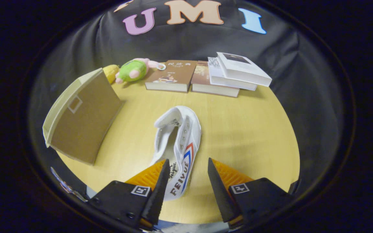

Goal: Open the storage box then place both shoes into the box .Put the left shoe in first, then the right shoe, with the right side of both shoes facing outward in a uniform manner.

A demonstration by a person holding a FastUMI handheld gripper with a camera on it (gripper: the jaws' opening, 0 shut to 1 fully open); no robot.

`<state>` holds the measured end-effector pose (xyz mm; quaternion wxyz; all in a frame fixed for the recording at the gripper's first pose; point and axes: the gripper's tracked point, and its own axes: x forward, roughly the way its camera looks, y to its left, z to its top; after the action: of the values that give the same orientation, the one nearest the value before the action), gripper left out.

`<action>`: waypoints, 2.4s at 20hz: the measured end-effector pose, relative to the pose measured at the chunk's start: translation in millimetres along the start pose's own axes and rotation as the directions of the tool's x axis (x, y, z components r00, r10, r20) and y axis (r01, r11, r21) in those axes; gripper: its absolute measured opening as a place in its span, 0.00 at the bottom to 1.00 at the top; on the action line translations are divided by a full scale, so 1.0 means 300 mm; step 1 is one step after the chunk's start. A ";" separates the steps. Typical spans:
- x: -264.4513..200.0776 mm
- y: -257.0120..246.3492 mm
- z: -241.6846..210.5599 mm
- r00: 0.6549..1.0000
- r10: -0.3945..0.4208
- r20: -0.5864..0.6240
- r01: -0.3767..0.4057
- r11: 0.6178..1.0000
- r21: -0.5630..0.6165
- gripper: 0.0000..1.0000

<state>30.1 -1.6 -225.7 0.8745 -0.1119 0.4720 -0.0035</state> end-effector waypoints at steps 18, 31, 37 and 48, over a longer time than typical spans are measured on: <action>0.191 -0.030 0.074 0.997 -0.062 0.039 0.062 0.998 0.012 0.35; 0.129 -0.006 0.032 0.972 0.222 0.074 -0.230 0.848 0.477 0.06; -0.064 0.101 0.121 0.922 0.333 0.199 -0.388 0.762 0.519 0.06; -0.355 0.547 0.261 0.801 0.530 0.277 -0.598 0.700 0.391 0.06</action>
<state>19.5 185.4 -129.1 0.8652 0.2487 0.4044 0.1613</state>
